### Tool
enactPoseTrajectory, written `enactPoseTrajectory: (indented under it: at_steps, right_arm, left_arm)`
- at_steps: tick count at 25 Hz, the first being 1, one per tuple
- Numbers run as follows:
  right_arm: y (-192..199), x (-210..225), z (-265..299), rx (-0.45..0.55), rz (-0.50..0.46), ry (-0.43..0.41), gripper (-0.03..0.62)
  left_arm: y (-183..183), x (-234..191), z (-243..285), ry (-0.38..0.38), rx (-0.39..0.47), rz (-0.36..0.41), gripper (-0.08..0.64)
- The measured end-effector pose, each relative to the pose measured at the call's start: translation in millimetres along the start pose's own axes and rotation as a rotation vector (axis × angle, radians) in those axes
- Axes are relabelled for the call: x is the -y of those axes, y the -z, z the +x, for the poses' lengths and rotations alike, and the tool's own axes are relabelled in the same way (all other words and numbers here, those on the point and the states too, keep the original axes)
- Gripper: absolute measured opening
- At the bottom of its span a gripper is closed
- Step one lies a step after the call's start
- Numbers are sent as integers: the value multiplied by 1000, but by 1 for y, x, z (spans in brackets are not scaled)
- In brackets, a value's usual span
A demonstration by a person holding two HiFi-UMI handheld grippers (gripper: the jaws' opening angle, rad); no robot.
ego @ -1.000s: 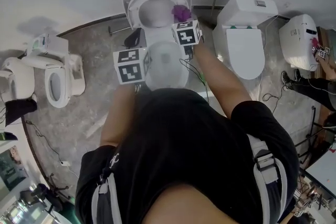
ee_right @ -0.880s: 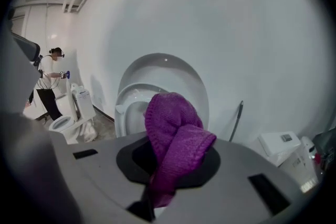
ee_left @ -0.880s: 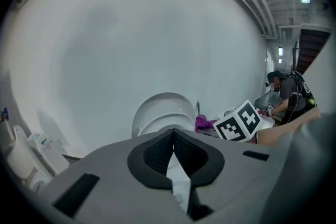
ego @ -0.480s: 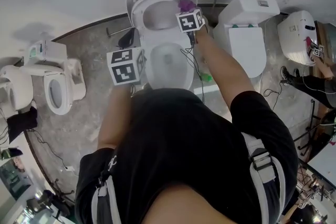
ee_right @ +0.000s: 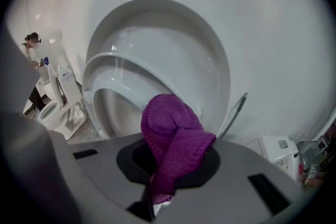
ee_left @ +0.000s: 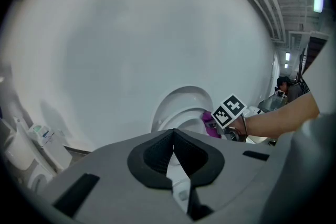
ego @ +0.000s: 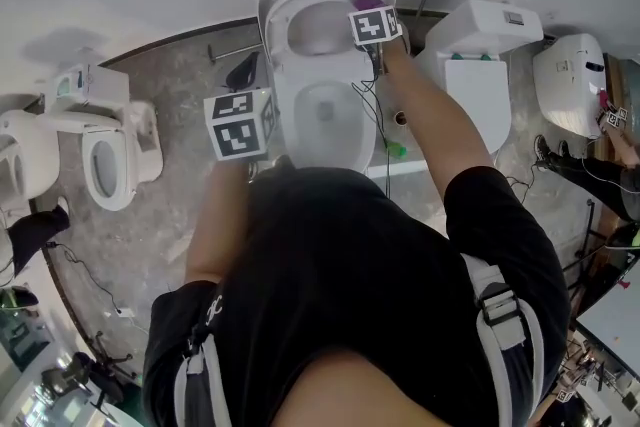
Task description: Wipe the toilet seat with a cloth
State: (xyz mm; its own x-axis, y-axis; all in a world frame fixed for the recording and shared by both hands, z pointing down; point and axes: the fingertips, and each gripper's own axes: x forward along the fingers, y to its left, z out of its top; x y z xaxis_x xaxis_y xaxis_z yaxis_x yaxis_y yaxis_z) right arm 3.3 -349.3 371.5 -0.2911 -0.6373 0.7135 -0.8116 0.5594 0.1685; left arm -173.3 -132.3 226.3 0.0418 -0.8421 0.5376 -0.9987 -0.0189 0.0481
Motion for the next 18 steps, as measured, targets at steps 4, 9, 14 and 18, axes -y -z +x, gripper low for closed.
enactPoseTrajectory:
  at_steps: [4, 9, 14, 18]
  right_arm:
    - [-5, -4, -3, 12, -28, 10, 48]
    - [-26, -19, -15, 60, -105, 9, 48]
    - [-55, -59, -28, 143, -192, -67, 48]
    - [-74, -99, -26, 161, -239, -121, 49]
  left_arm:
    - [0, -7, -3, -8, 8, -17, 9]
    - [2, -5, -9, -5, 16, -18, 9]
    - [5, -8, -15, -27, 17, -8, 9]
    - [3, -17, -23, -48, 34, -27, 9]
